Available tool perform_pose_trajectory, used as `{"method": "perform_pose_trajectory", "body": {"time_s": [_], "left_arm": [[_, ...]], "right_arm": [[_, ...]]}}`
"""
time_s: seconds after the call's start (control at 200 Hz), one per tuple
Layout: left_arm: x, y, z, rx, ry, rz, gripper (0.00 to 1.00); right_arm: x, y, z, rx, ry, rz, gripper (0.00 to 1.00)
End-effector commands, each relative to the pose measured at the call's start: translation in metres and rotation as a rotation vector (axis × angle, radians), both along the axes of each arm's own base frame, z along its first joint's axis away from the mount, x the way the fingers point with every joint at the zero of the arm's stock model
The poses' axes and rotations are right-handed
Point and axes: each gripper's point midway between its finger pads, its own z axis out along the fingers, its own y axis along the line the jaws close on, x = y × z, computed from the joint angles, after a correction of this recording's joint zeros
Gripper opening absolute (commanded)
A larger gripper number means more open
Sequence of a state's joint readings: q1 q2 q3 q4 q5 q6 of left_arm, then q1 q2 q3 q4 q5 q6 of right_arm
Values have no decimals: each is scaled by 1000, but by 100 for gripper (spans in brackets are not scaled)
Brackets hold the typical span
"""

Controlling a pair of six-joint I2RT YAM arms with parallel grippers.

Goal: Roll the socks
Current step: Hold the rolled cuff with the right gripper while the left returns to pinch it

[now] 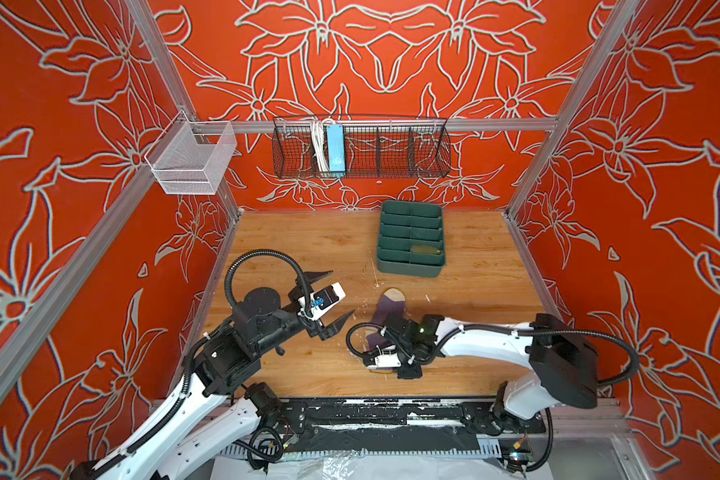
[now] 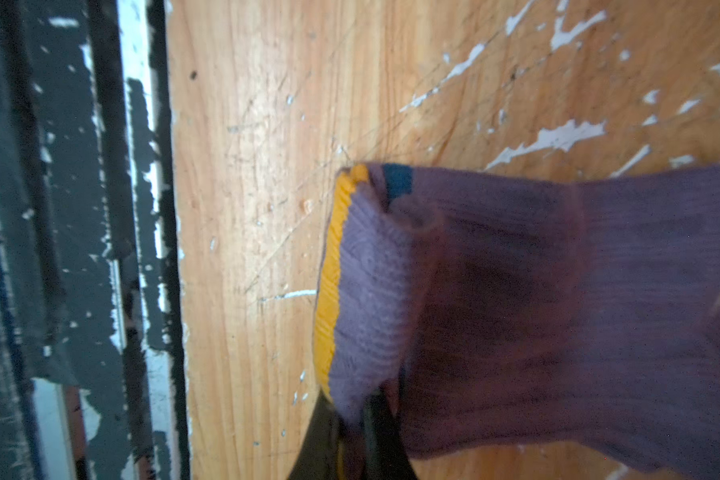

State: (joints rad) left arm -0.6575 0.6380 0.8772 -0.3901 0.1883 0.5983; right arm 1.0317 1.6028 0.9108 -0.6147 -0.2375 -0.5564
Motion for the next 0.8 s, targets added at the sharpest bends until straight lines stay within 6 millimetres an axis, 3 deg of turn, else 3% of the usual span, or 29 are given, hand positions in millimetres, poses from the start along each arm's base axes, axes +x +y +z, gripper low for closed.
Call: {"method": "perform_pose_trajectory", "body": {"time_s": [0.0, 0.19, 0.29, 0.405, 0.535, 0.706, 0.796], "left_arm": [[-38, -10, -42, 142, -8, -232, 92], [-54, -23, -90, 282, -113, -312, 88], [-59, -34, -127, 434, -162, -330, 88], [-56, -50, -161, 588, -249, -309, 87], [-71, -77, -195, 634, -218, -354, 83], [-69, -103, -242, 693, -68, -286, 67], [-53, -113, -258, 710, -52, -183, 58]], "right_arm": [[-26, -17, -7, -87, 244, -15, 0], [-8, -8, -9, -71, 332, -77, 0], [-1, -7, -13, -78, 346, -84, 0], [5, -6, -15, -87, 364, -90, 0], [10, -5, -16, -92, 388, -94, 0], [12, -4, -14, -83, 390, -99, 0], [11, -5, -14, -83, 388, -95, 0]]}}
